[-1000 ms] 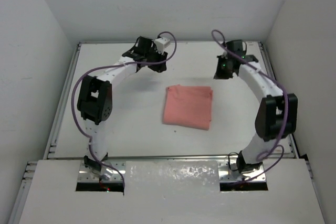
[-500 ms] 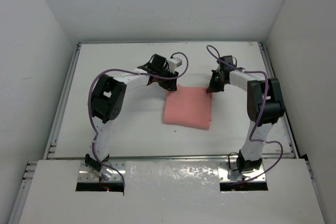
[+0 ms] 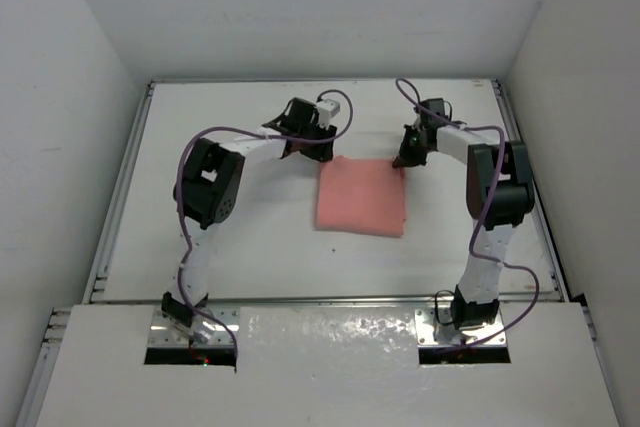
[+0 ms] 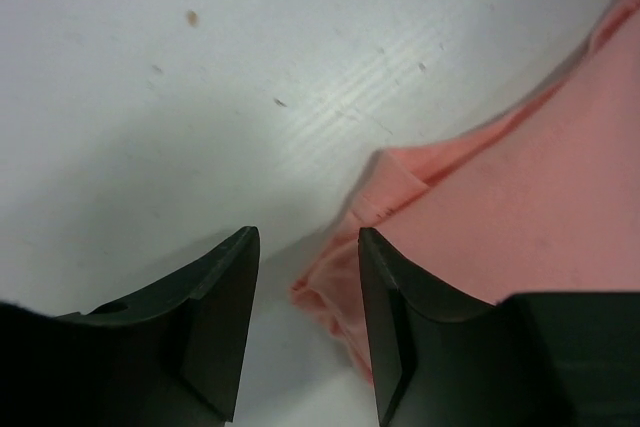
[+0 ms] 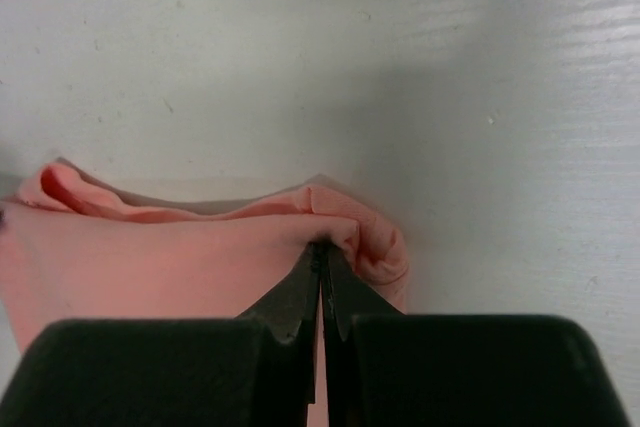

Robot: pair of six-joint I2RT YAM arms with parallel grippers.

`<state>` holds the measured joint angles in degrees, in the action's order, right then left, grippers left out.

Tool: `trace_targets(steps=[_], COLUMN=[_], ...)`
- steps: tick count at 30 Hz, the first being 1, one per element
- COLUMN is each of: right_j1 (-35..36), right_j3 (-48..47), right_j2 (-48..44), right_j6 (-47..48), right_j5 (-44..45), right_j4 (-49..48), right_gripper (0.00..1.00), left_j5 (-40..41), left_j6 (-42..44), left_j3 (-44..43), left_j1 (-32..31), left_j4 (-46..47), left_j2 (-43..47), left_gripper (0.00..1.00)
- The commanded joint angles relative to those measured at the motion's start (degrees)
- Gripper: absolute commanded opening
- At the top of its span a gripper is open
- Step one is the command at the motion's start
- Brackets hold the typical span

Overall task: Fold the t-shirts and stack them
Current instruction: Smooth out wrinkles on the folded tshirt

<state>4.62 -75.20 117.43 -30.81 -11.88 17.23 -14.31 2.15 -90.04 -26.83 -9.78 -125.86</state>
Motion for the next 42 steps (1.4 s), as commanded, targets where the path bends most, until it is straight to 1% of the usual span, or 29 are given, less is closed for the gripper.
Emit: trace_targets(steps=[1, 2, 5, 7, 8, 10, 11, 15, 16, 18, 19, 20, 24, 27, 30, 31, 33, 35, 37, 42], right_j1=[-0.7, -0.7, -0.7, -0.7, -0.7, -0.7, -0.6, -0.7, -0.7, -0.6, -0.6, -0.6, -0.7, -0.8, -0.8, -0.9, -1.2, -1.5, -1.6, -2.5], right_j3=[-4.2, -6.5, -12.2, -15.0, -15.5, -15.4, -14.7, -10.1, -6.6, -2.8, 0.7, 2.4, 8.5, 13.2, 16.6, 17.7, 18.7, 20.2, 20.7, 22.2], right_j2=[0.9, 1.0, 1.5, 0.8, 0.1, -2.8, -3.9, -9.8, -11.2, -15.4, -16.6, -18.8, -22.2, -25.0, -27.3, -27.9, -28.8, -30.1, -31.3, -33.8], right_j6=[3.2, 4.3, 6.8, 8.0, 8.3, 8.5, 8.8, 9.4, 9.4, 9.6, 9.6, 9.8, 9.5, 8.7, 8.4, 8.3, 8.3, 8.4, 8.7, 9.8], right_j5=[2.9, 3.3, 3.7, 3.6, 3.6, 3.8, 4.1, 4.1, 4.1, 4.0, 4.6, 4.9, 4.8, 4.5, 4.8, 5.0, 5.6, 5.6, 5.7, 6.3], right_j4=[2.3, 3.2, 7.6, 10.4, 11.1, 12.3, 12.7, 14.5, 14.2, 12.9, 12.7, 12.5, 12.5, 11.2, 10.4, 10.3, 10.1, 10.0, 10.0, 10.8], right_gripper=[0.0, 0.0, 0.0, 0.0, 0.01, 0.03, 0.03, 0.05, 0.05, 0.05, 0.05, 0.05, 0.05, 0.06, 0.06, 0.06, 0.06, 0.06, 0.06, 0.06], left_j5=[4.2, 4.9, 7.4, 7.1, 6.1, 2.5, -0.3, -5.4, -5.8, -6.8, -7.0, -6.7, -4.9, -4.5, -4.3, -4.9, -5.6, -6.2, -6.3, -6.7], left_j6=[-1.8, -3.7, -3.8, -4.4, -5.4, -7.5, -9.6, -11.4, -11.5, -12.3, -12.6, -13.2, -14.5, -16.3, -18.4, -19.0, -19.5, -19.2, -19.0, -16.3], left_j3=[-6.2, -6.6, -8.8, -9.3, -8.5, -2.4, 0.2, 12.4, 13.7, 16.2, 16.6, 16.9, 18.1, 21.4, 24.7, 25.3, 26.6, 26.8, 27.0, 29.0], left_j1=[2.7, 3.8, 5.0, 5.2, 5.2, 4.9, 4.6, 1.4, 0.0, -1.1, -1.5, -1.6, -1.6, -1.6, -1.6, -1.6, -1.6, -1.0, -0.3, 4.7], left_j4=[0.2, 0.3, -1.3, -3.2, -4.3, -4.7, -4.4, -3.8, -3.6, -2.3, -1.7, -1.1, -1.1, 0.3, 1.9, 2.4, 3.3, 3.1, 2.8, 1.3], left_j2=[-0.6, -0.2, 1.8, 3.7, 4.7, 8.3, 9.6, 14.0, 15.0, 15.7, 16.2, 16.2, 16.0, 16.4, 17.1, 17.4, 18.1, 18.7, 19.2, 22.0], left_gripper=[0.43, 0.43, 0.44, 0.44, 0.44, 0.46, 0.48, 0.52, 0.53, 0.54, 0.54, 0.54, 0.54, 0.48, 0.36, 0.28, 0.2, 0.04, 0.0, 0.0])
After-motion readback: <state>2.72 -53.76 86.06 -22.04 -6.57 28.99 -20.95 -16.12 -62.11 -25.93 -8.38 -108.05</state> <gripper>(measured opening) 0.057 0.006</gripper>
